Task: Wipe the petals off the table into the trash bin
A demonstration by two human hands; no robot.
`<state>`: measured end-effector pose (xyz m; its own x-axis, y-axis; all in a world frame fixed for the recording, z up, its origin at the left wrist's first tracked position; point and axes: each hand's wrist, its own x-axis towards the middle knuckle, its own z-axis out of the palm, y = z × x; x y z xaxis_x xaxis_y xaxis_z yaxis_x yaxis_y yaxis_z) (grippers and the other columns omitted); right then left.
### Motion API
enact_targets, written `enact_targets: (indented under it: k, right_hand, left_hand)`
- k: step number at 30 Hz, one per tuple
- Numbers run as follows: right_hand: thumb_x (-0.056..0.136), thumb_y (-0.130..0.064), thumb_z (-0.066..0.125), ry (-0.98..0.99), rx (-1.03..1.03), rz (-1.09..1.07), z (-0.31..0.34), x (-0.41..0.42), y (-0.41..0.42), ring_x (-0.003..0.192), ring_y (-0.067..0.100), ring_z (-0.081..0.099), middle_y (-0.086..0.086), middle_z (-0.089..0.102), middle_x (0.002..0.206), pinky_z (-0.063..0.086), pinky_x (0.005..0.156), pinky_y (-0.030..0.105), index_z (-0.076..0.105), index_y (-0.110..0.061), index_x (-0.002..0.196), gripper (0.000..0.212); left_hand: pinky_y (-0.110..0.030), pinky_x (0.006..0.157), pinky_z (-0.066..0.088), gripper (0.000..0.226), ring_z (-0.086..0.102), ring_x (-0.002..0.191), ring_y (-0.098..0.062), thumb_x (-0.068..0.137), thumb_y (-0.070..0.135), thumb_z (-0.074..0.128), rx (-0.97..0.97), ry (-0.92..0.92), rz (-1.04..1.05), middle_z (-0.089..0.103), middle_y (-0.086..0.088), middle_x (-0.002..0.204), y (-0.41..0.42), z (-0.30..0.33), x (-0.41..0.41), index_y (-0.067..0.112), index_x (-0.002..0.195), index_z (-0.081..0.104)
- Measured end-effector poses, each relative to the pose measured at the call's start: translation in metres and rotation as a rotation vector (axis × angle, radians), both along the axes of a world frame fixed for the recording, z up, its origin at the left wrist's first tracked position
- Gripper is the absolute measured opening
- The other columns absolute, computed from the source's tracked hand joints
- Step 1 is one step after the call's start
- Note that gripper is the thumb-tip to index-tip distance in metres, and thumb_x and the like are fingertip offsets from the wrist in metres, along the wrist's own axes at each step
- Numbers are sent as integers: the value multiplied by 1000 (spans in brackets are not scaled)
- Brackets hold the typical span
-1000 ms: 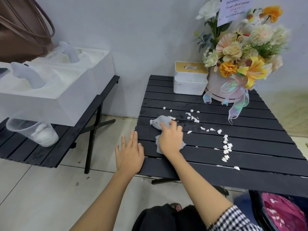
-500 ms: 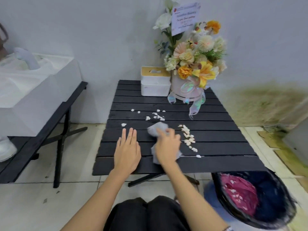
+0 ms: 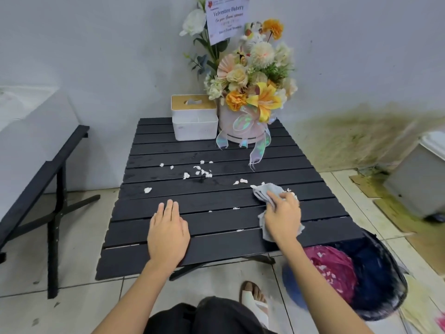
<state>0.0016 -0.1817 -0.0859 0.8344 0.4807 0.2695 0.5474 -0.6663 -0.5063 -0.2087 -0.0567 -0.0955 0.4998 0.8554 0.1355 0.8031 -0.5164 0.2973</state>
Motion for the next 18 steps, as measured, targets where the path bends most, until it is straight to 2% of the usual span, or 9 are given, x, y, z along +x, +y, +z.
enact_targets:
  k: [1,3,5,7,10,12,15,18]
  right_hand:
    - [88,-16,54,17,47,-2,5,-3,9,96,33,55,12,58,104,43,77,36,68,-14,108,24]
    - [92,-29,49,-45,79,45,11,-18,36,94,28,57,8,55,105,44,73,34,64,-18,108,25]
    - [92,-29,48,-85,54,152,11,-38,68,95,31,55,10,52,110,45,72,36,59,-20,113,26]
    - [87,-19,52,-68,-7,258,5,-50,93,91,36,56,15,52,107,45,69,38,59,-21,114,28]
    - [66,-11,69,-79,-84,273,1,-35,105,67,33,59,13,58,85,42,55,32,68,-24,94,31]
    - [58,-8,70,-129,-116,219,1,-16,99,58,31,57,12,58,78,39,53,29,70,-24,87,33]
    - [68,-4,54,-71,-131,66,0,14,73,72,38,58,19,56,87,40,63,37,68,-14,93,31]
    - [74,2,52,-72,-162,-43,-2,36,38,84,39,54,24,53,98,32,69,38,64,-8,101,31]
  left_hand:
    - [-46,95,42,37,49,116,-40,86,11,51,5,-22,36,56,-22,124,0,4,11,-3,119,55]
    - [-46,82,42,25,50,100,-39,83,7,52,-35,-109,54,59,-20,108,1,14,39,0,106,60]
    - [-43,83,40,26,49,103,-35,83,6,49,-50,-192,14,58,-16,110,1,16,62,4,107,58]
    - [-42,87,41,31,49,108,-32,82,3,49,-26,-229,-24,57,-13,114,2,9,73,5,112,56]
    - [-42,90,43,35,50,114,-32,79,-2,51,8,-238,-41,57,-13,116,10,-3,76,2,114,55]
    - [-44,92,44,35,48,118,-33,79,-4,52,38,-216,-62,57,-14,117,11,-5,77,2,114,55]
    - [-45,95,44,35,46,123,-34,79,-3,52,46,-184,-82,57,-14,118,9,-5,78,2,114,55]
    - [-44,92,46,36,48,122,-35,77,-3,53,77,-124,-95,59,-13,115,8,-4,79,2,113,56]
